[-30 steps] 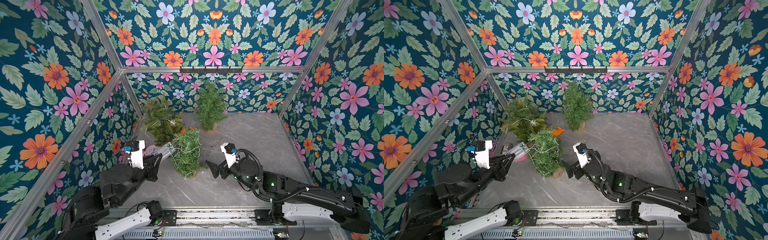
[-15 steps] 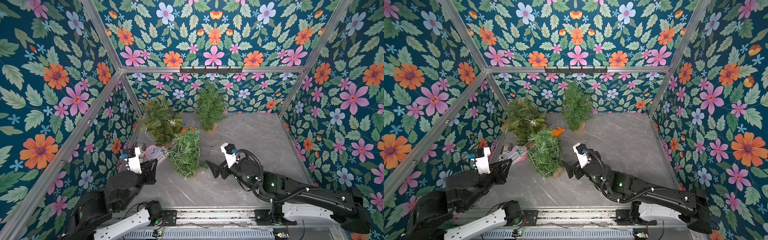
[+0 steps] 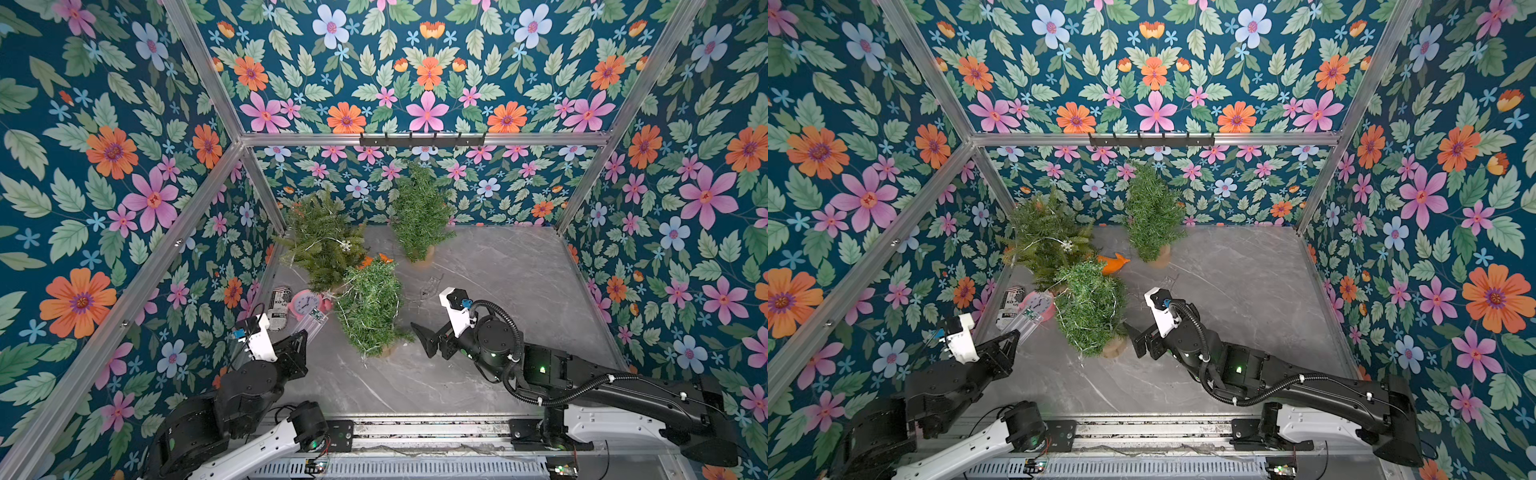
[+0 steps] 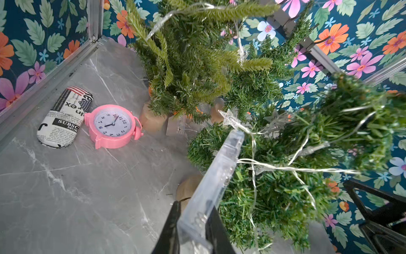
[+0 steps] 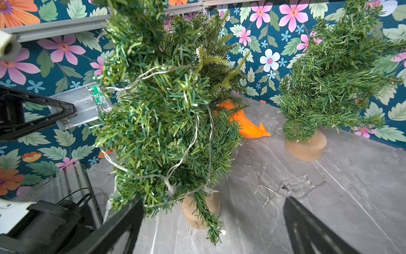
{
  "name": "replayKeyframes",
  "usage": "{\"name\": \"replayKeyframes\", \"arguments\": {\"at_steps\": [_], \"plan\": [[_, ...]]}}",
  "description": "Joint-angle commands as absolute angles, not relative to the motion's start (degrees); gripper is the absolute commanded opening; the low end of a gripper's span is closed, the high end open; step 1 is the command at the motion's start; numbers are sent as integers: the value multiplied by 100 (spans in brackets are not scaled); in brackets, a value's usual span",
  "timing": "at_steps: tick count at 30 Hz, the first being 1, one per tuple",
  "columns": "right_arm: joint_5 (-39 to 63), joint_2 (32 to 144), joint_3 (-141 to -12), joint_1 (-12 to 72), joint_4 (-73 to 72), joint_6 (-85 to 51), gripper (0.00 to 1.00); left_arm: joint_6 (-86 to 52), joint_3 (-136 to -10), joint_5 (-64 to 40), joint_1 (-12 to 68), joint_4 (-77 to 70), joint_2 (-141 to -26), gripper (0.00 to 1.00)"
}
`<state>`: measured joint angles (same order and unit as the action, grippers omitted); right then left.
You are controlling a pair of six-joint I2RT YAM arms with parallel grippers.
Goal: Wrap string light around the christmas tree
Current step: Wrap the light string around the Christmas tree.
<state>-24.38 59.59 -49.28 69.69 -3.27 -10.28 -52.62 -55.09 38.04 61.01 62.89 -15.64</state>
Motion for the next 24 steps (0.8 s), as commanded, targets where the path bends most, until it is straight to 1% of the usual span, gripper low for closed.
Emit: {"name": "replayKeyframes", "arguments": {"at_steps": [1, 17, 19, 22, 24], "plan": [[-2465, 5959, -4907, 6965, -519, -967, 100, -5551, -5431, 3989, 6094, 6360, -1602, 0], [-2452, 5985, -4902, 6969, -520, -949, 100, -5810, -4598, 3852, 6099, 5995, -1570, 0], [-2448, 5981, -4896, 6963, -530, -957, 100, -5835, -4547, 3870, 6094, 5990, -1567, 2], [-2450, 5983, -4882, 6969, -541, -957, 100, -5836, -4410, 3823, 6098, 5914, -1545, 10], [-2445, 5999, -4875, 6968, -554, -950, 100, -5836, -4353, 3789, 6097, 5889, -1551, 10]]}}
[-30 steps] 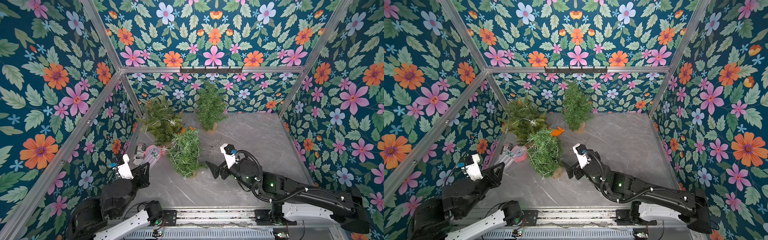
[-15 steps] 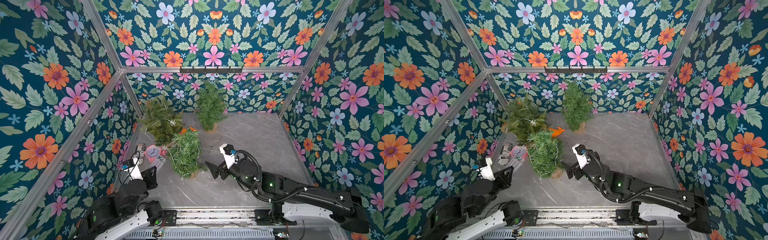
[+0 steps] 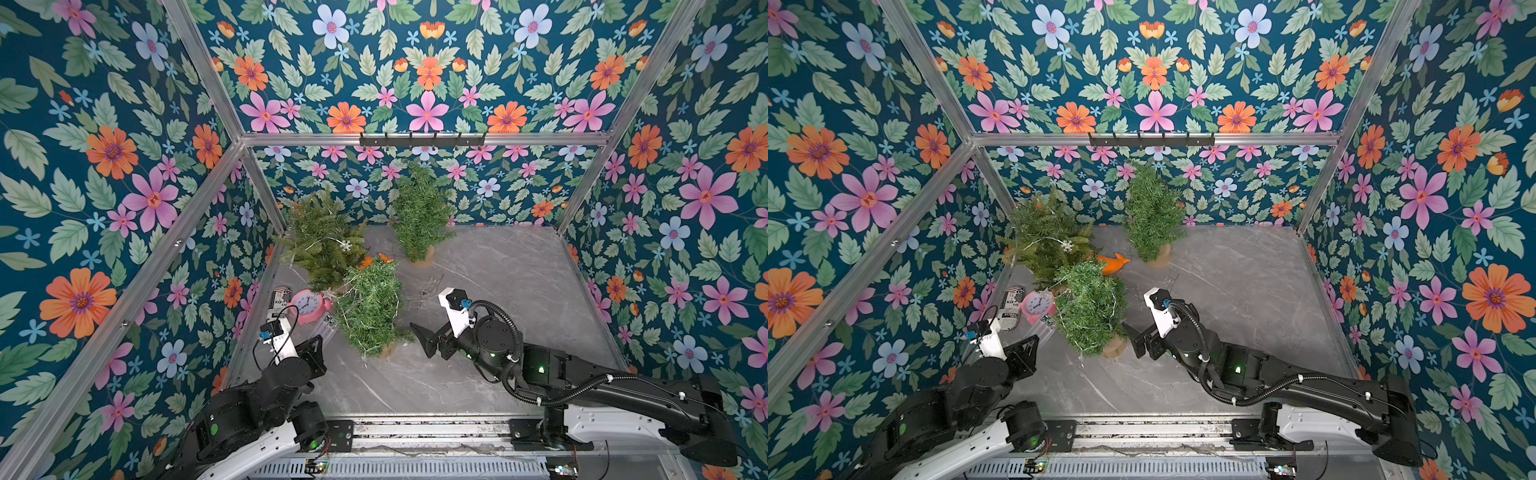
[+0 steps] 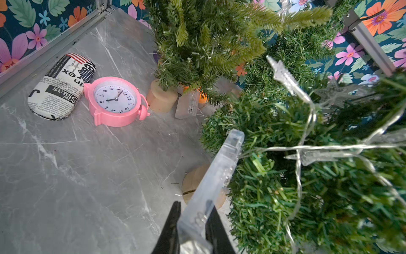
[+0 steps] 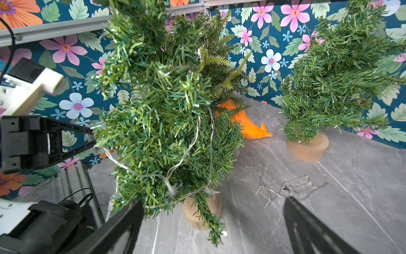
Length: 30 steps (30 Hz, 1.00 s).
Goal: Wrap string light around the christmas tree
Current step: Wrap the light string around the Christmas tree.
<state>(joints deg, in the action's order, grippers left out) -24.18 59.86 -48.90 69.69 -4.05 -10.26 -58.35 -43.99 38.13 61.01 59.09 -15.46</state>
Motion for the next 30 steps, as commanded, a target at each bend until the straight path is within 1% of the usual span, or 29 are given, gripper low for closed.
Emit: {"name": "replayKeyframes", "arguments": {"at_steps": [1, 5, 10, 17, 23, 28, 30], "plan": [[-2444, 6003, -4871, 6967, -553, -950, 100, -5837, -4347, 3810, 6093, 5913, -1559, 10], [-2451, 6020, -4877, 6970, -551, -944, 100, -6155, -4446, 4058, 6098, 6206, -1587, 5], [-2459, 6023, -4855, 6976, -586, -949, 100, -6677, -4322, 4279, 6099, 6411, -1613, 5], [-2453, 6014, -4846, 6963, -564, -958, 100, -7064, -4199, 4452, 6091, 6447, -2006, 6], [-2470, 5978, -4792, 6970, -571, -958, 100, -6583, -3998, 4092, 6092, 5772, -2023, 14], [-2482, 5968, -4781, 6966, -589, -967, 100, -6487, -3833, 3921, 6094, 5423, -1893, 20], [-2473, 5955, -4776, 6965, -587, -966, 100, -6490, -3830, 3926, 6094, 5388, -1808, 25]]}}
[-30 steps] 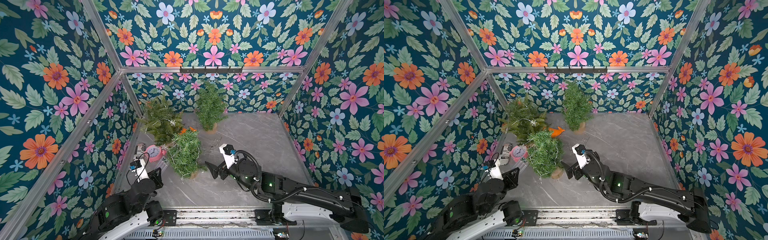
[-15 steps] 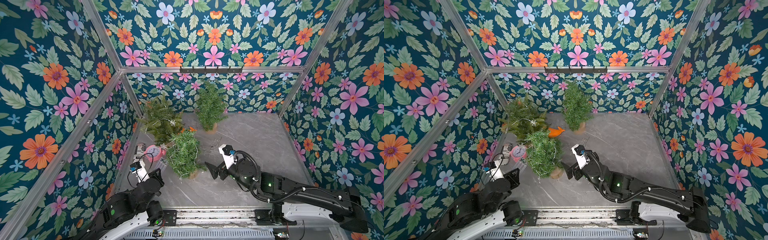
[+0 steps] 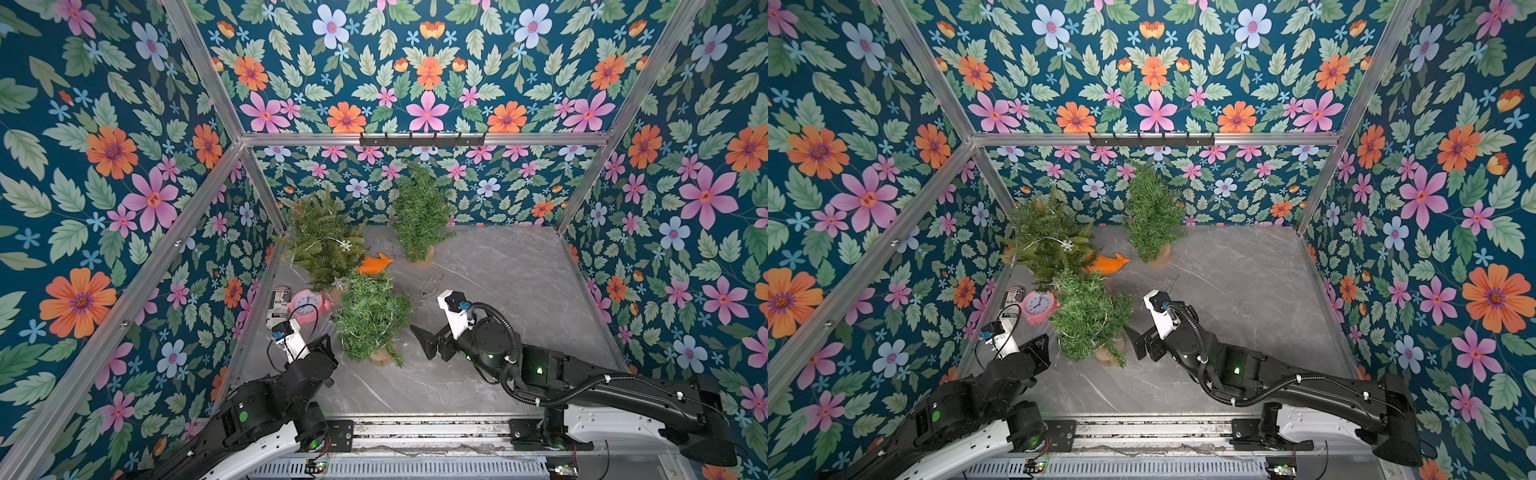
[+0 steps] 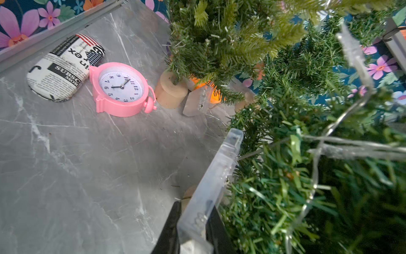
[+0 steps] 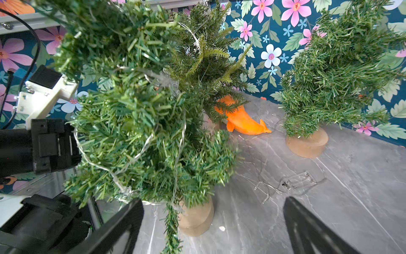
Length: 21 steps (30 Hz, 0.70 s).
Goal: Wrap string light around the christmas tree
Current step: Wrap the light string around the Christmas tree.
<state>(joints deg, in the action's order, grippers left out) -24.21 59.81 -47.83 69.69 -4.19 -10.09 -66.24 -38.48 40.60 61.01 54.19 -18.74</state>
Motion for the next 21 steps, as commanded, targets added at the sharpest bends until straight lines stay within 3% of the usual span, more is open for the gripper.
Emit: {"name": "replayKeyframes", "arguments": {"at_steps": [1, 10, 21], "plan": [[-2470, 5946, -4771, 6970, -593, -958, 100, -6487, -3815, 3933, 6099, 5388, -1766, 27], [-2474, 5945, -4772, 6970, -593, -958, 100, -6482, -3890, 4061, 6094, 5593, -1685, 48], [-2496, 5933, -4826, 6970, -528, -884, 100, -6395, -4291, 4401, 6093, 5881, -1890, 56]]}}
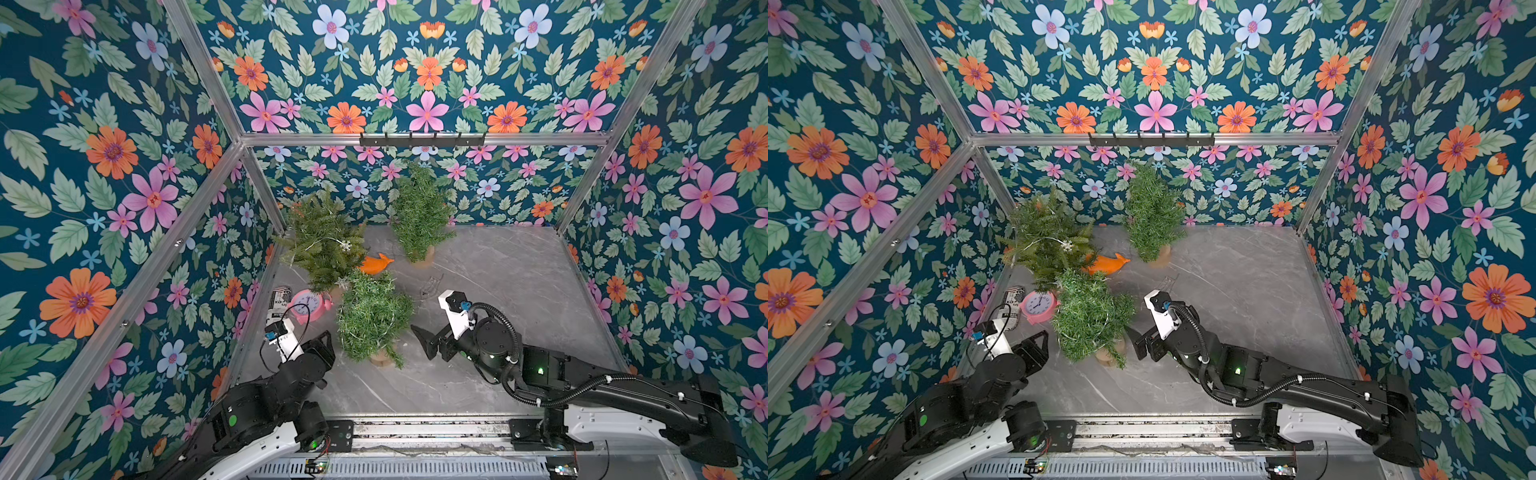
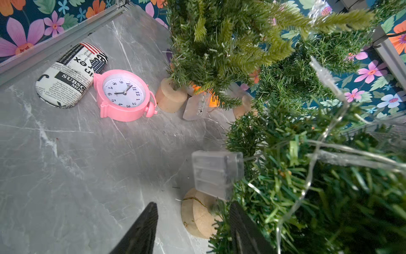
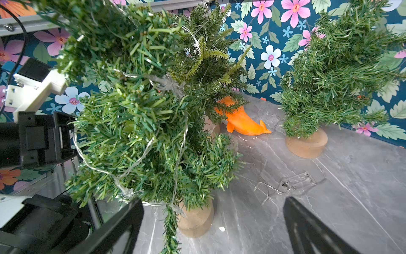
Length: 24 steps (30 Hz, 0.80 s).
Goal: Wrap string light around the christmas tree
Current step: Wrap the light string around the Christmas tree.
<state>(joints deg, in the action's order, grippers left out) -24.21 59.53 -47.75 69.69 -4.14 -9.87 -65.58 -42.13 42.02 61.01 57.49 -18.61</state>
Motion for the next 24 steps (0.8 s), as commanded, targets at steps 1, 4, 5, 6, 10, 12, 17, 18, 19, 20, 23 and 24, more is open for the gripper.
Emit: {"name": "replayKeyframes", "arguments": {"at_steps": [1, 4, 5, 6, 10, 12, 17, 18, 19, 20, 23, 24], "plan": [[-2498, 5924, -4853, 6969, -508, -850, 100, -6284, -4319, 4420, 6093, 5819, -1890, 56], [-2500, 5873, -4927, 6969, -462, -721, 100, -5804, -4308, 4472, 6094, 5428, -1851, 56], [-2493, 5847, -4950, 6965, -449, -646, 100, -5604, -4291, 4474, 6094, 5246, -1838, 56], [-2473, 5824, -4975, 6965, -456, -572, 100, -5430, -4266, 4492, 6095, 5060, -1824, 56], [-2240, 5690, -5173, 6968, -449, -51, 100, -4781, -4265, 4487, 6093, 4263, -1918, 55], [-2040, 5596, -5399, 6970, -298, 459, 100, -4556, -4335, 4424, 6102, 4027, -2065, 54], [-1800, 5406, -6001, 6968, -570, 1396, 100, -4325, -4500, 4411, 6093, 3795, -2353, 54], [-1673, 5401, -6076, 6969, -672, 1545, 100, -4315, -4487, 4418, 6091, 3766, -2355, 54], [-1509, 5413, -6167, 6970, -810, 1697, 100, -4278, -4453, 4417, 6096, 3711, -2348, 54], [-1306, 5443, -6253, 6971, -950, 1833, 100, -4217, -4408, 4414, 6091, 3639, -2323, 54], [-612, 5639, -6503, 6973, -1332, 2119, 100, -4125, -4300, 4391, 6097, 3469, -2206, 55], [-388, 5731, -6581, 6970, -1429, 2186, 100, -4122, -4282, 4388, 6094, 3447, -2160, 55]]}}
